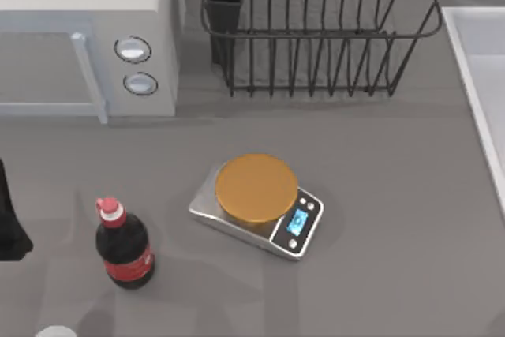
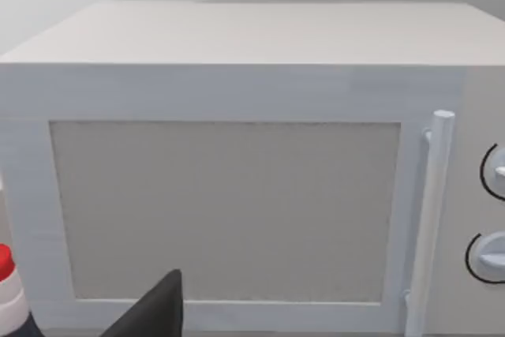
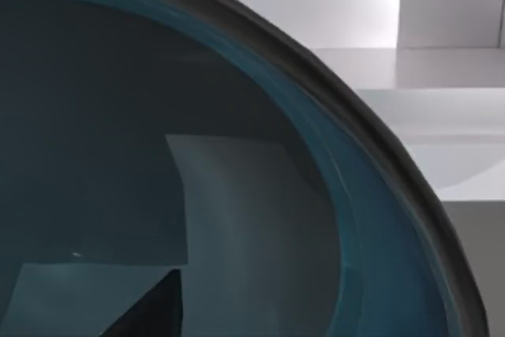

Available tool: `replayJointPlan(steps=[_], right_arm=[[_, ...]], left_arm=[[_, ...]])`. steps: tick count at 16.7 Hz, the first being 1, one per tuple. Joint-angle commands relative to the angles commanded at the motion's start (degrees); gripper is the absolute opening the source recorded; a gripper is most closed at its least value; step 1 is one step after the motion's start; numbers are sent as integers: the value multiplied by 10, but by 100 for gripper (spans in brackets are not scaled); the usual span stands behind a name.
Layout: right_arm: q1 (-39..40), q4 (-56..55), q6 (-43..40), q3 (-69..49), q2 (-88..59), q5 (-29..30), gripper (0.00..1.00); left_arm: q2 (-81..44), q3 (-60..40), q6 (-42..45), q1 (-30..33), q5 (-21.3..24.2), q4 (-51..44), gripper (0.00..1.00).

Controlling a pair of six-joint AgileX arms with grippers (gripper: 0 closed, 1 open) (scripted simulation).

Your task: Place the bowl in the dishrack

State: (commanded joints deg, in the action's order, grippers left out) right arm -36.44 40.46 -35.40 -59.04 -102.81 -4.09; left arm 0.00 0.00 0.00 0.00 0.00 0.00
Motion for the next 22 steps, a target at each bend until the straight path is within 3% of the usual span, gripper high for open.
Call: replayJointPlan(steps=[1,14,22], right_arm=[[0,0,0,0,0,0,100],[0,0,0,0,0,0,2],[0,0,0,0,0,0,0]], left_arm=[[0,0,0,0,0,0,100],[0,0,0,0,0,0,100],[0,0,0,0,0,0,100]])
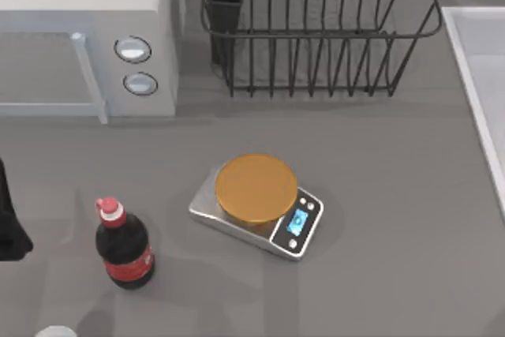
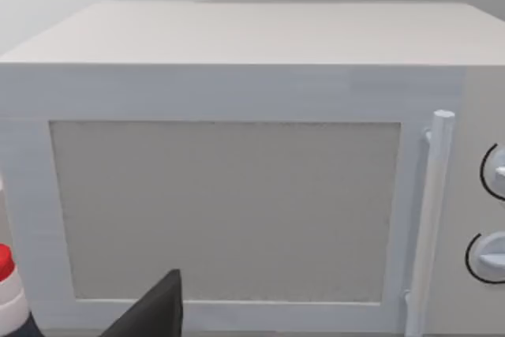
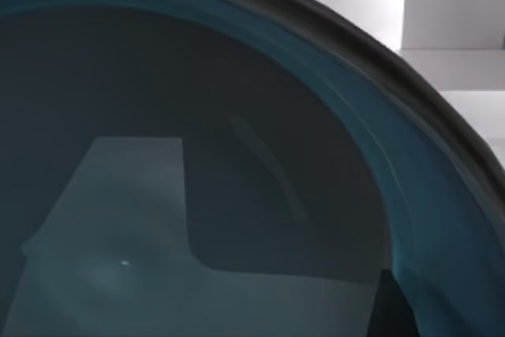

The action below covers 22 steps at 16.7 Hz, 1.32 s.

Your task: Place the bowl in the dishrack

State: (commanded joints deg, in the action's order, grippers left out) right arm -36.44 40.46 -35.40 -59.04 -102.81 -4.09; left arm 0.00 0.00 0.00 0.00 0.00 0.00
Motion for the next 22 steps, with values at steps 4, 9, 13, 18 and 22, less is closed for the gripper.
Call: replayJointPlan(steps=[4,9,13,18,22], right_arm=[[-4,21,-1,-21,1,0,0],[-8,178,-5,-163,10,0,0],[-9,352,-7,-301,27,0,0],[-6,456,-6,-403,54,0,0],[-6,457,-5,-404,53,-1,0]], left_arm=[[0,0,0,0,0,0,100],[0,0,0,0,0,0,100],[0,0,0,0,0,0,100],[0,0,0,0,0,0,100],[0,0,0,0,0,0,100]])
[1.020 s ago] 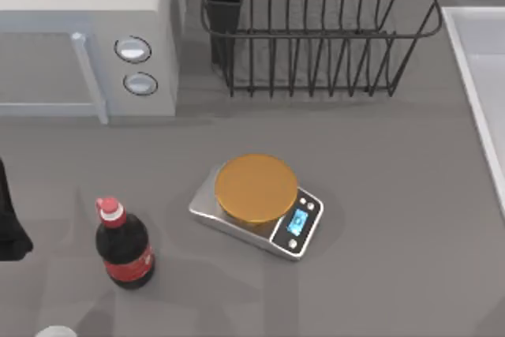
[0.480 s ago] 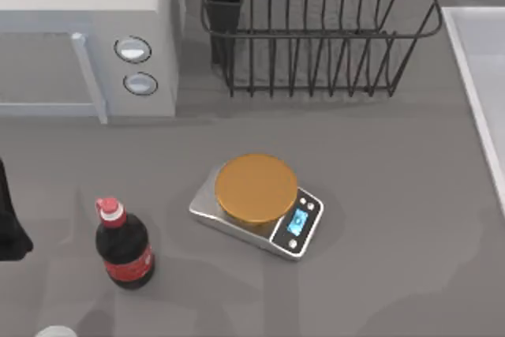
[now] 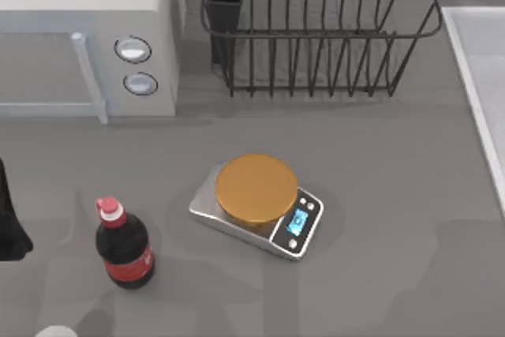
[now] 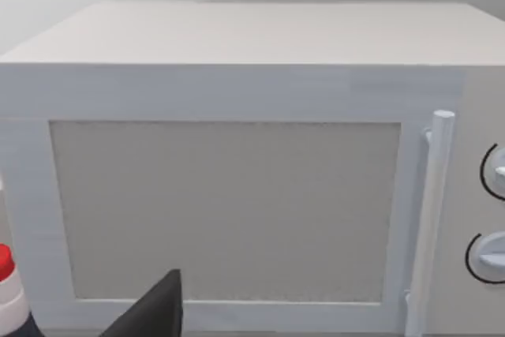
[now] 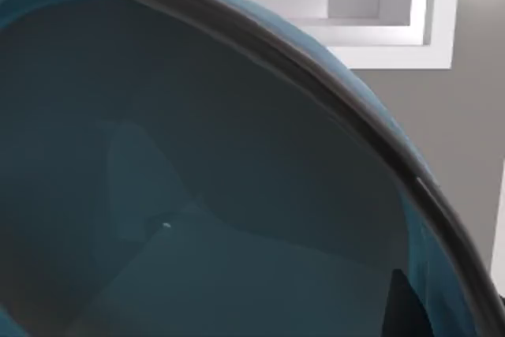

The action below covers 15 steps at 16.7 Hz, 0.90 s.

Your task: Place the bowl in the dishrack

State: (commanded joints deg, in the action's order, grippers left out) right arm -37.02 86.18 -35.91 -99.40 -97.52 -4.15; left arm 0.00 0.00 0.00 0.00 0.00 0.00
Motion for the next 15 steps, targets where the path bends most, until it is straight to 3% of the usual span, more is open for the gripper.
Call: replayJointPlan(steps=[3,7,11,15], right_arm=[[18,-18,8,0,1,15,0],[123,-111,50,8,10,93,0],[305,-259,118,32,26,215,0],[535,-448,202,71,53,357,0]], left_arm=[[0,0,0,0,0,0,100],[0,0,0,0,0,0,100],[0,0,0,0,0,0,100],[0,0,0,0,0,0,100]])
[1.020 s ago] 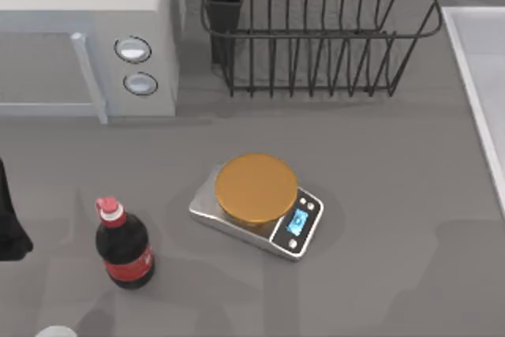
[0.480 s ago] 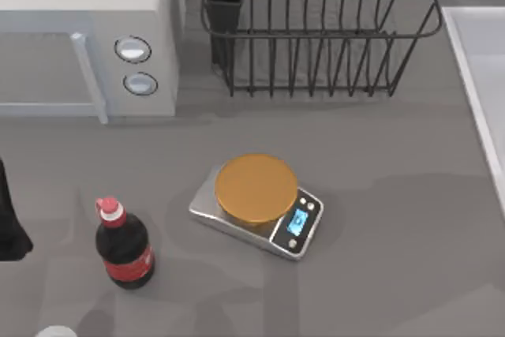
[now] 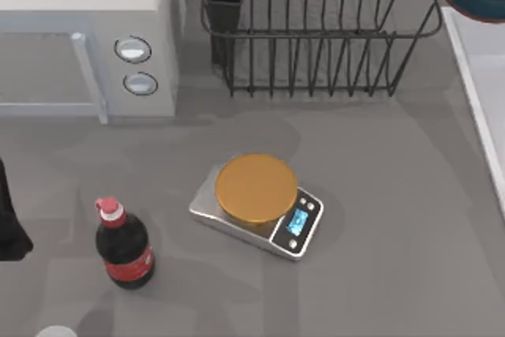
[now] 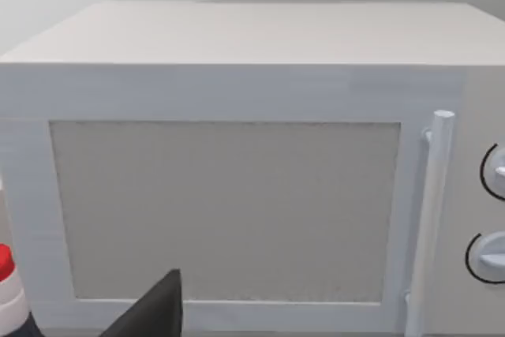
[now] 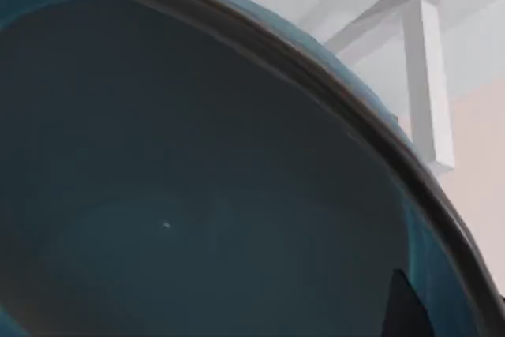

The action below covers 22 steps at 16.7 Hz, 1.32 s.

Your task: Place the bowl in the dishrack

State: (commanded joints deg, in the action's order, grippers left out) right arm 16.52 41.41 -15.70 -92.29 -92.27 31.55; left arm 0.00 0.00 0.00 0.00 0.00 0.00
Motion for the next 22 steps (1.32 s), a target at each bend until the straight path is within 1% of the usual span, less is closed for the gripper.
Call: replayJointPlan(steps=[3,5,8,10,12,17,19,22], right_arm=[[171,-149,65,33,30,106,0],[268,-240,104,54,51,170,0],[374,-345,149,81,79,247,0],[414,-385,168,94,91,280,0],[429,-401,175,99,97,293,0],[427,-401,176,97,93,289,0],[414,-420,175,98,73,279,0],[374,-495,173,104,4,242,0]], left_arm=[[0,0,0,0,0,0,100],[0,0,0,0,0,0,100],[0,0,0,0,0,0,100],[0,0,0,0,0,0,100],[0,0,0,0,0,0,100],[0,0,0,0,0,0,100],[0,0,0,0,0,0,100],[0,0,0,0,0,0,100]])
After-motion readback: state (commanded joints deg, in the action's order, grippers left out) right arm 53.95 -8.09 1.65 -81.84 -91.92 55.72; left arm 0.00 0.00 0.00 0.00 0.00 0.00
